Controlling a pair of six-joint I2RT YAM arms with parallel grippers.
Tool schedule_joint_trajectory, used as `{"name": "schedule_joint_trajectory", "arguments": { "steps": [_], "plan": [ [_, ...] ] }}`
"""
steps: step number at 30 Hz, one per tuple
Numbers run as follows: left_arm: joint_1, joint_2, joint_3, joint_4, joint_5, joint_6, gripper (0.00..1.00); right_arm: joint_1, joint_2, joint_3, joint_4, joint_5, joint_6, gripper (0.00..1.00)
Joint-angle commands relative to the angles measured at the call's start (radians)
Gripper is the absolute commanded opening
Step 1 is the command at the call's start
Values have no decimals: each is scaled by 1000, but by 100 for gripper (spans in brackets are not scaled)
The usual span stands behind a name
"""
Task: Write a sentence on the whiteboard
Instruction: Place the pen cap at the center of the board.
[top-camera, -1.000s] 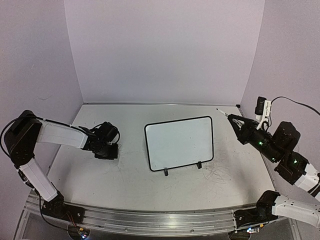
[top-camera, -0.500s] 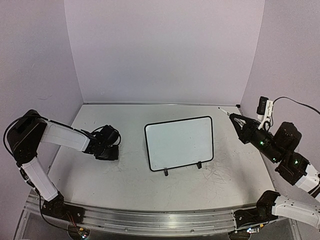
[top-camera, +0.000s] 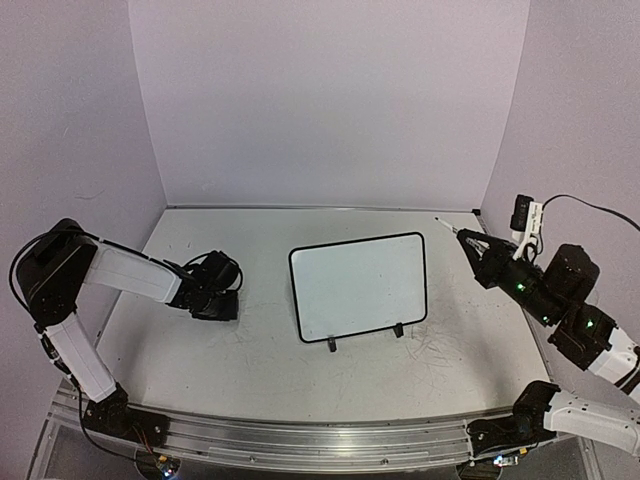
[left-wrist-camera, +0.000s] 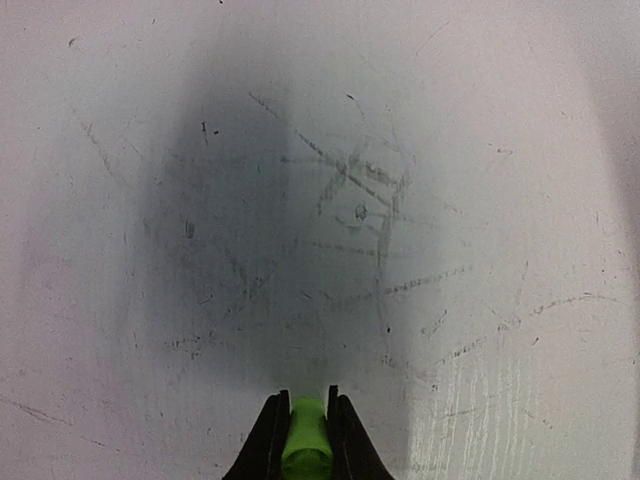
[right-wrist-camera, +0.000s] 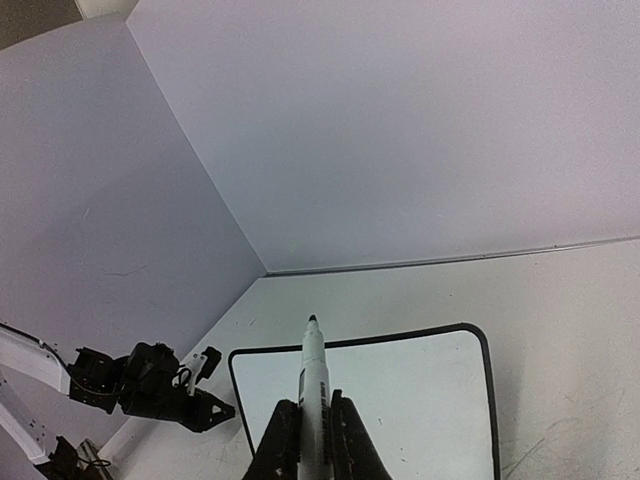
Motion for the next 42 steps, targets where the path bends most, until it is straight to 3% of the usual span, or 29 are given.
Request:
{"name": "schedule_joint_trajectory", "arguments": {
  "steps": [1,7,19,27,31,36,42],
  "plan": [
    [-6,3,-4,18,-7,11,14,-1,9,11,29,13,-10,0],
    [-6,-17,-4,12,-16,29,19,-1,12,7,38,9,1,0],
    [-6,-124,19,-8,-4,48,42,-1,50,31,40,-8,-7,0],
    [-6,-200,41,-35,-4,70,52,-1,33,7,44,0,11,0],
    [-7,-251,61,-67,2,80,64,-1,20,-6,39,12,28,0],
    [-4,-353,70,-75,105,83,75,-1,11,-20,38,45,30,0],
    [2,-428,87,-33,264,100,80,-1,58,18,21,35,36,0]
  ]
}}
